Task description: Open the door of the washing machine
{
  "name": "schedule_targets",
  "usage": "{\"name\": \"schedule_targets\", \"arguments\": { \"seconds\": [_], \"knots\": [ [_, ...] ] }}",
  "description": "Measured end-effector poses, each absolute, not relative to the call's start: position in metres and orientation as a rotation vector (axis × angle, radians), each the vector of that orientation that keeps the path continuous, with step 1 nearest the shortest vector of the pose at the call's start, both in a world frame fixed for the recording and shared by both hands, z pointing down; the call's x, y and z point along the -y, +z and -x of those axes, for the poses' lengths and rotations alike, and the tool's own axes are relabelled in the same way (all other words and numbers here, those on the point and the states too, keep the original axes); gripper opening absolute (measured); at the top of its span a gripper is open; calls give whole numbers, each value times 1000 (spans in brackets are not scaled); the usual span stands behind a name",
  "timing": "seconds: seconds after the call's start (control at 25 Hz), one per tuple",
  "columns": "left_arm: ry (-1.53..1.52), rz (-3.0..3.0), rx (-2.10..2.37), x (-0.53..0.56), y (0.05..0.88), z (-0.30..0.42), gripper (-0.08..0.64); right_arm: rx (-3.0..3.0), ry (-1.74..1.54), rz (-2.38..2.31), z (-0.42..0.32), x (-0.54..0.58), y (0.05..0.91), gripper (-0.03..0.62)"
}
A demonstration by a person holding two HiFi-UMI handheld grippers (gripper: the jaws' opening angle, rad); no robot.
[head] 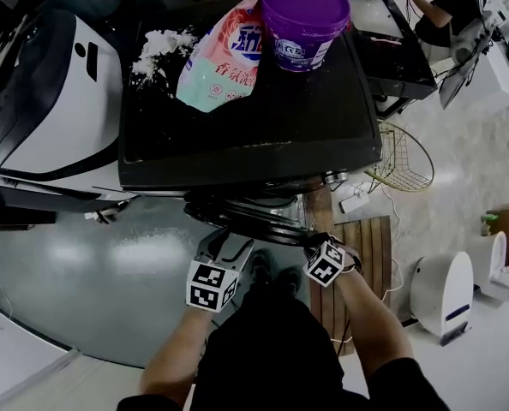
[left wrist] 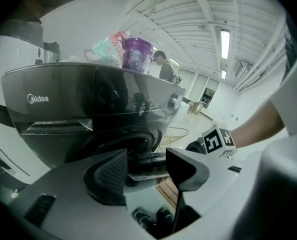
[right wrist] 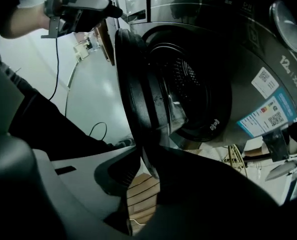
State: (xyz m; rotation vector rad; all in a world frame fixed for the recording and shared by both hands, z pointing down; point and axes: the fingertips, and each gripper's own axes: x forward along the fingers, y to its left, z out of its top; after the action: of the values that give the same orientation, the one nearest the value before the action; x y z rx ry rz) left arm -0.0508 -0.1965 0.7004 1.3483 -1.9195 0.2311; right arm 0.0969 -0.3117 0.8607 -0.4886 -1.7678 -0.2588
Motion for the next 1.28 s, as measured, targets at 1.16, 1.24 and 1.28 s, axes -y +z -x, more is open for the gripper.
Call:
{"name": "schedule_targets", "arguments": {
  "seconds": [1.16, 1.24, 1.28],
  "knots": [
    [211, -1276, 2103, 179, 580, -37, 229, 2196, 265, 327, -167, 312, 717, 121],
    [175, -1265, 2133, 178, 567, -36, 227, 2225, 269, 341, -170, 313, 704, 118],
    [150, -1259, 2147, 178, 559, -35, 227, 2239, 266, 345, -171, 315, 698, 117]
  ]
}}
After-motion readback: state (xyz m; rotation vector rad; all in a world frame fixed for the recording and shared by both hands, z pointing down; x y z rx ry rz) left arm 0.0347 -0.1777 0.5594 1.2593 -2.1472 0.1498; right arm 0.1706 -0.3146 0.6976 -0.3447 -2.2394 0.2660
